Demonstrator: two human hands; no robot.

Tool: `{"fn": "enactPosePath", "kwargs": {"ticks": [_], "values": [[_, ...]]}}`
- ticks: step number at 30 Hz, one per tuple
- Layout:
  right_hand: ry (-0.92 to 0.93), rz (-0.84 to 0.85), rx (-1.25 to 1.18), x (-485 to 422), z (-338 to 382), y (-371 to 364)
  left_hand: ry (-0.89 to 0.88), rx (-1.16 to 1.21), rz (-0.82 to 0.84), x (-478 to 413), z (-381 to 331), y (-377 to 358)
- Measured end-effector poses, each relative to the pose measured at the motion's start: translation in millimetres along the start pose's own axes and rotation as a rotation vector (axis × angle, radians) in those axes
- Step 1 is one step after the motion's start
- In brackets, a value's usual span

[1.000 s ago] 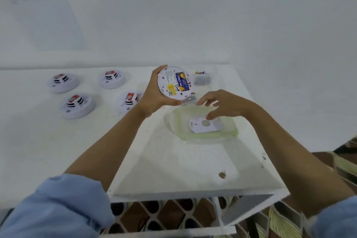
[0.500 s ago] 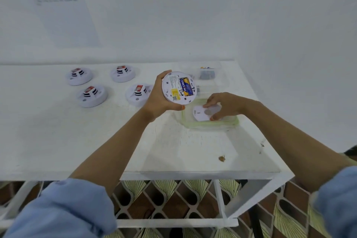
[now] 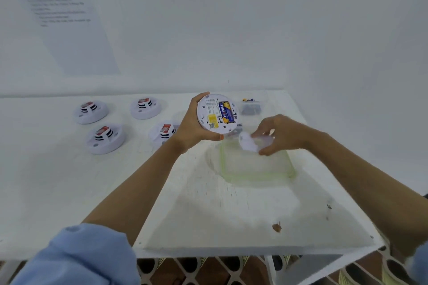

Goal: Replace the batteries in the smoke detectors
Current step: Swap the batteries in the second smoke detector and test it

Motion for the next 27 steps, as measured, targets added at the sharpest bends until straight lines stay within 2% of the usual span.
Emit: {"fn": "enactPosePath", "kwargs": {"ticks": [3, 5, 8, 14, 27], "values": [[0.048, -0.283, -0.294, -0.2, -0.1, 64.0, 0.001, 0.014, 0.021, -16.6, 2.6, 6.6], [0.143, -0.361, -0.317, -10.6, 19.4, 84.7, 0.0, 0.019, 0.052, -27.6, 3.6, 6.1], [0.258, -0.343, -0.15, -40.2, 60.0, 78.9, -0.034, -0.011, 0.094, -42.7, 0.8, 4.1], [0.321, -0.295, 0.18, -79.3, 85.9, 57.5, -0.049, 0.004, 0.152, -63.6, 2.2, 6.9], [0.336, -0.293, 0.163, -98.4, 69.0, 65.0, -0.068, 0.024, 0.145, -80.4, 4.4, 8.8]]}}
Point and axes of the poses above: each hand's wrist, its own x-axis away from the middle knuckle, its own y-axis out of the back of the hand, z = x × y, the point moved 10 cm from there along -x, towards the middle knuckle, and after that the axes turned 5 degrees about x, right-handed, at the moved point
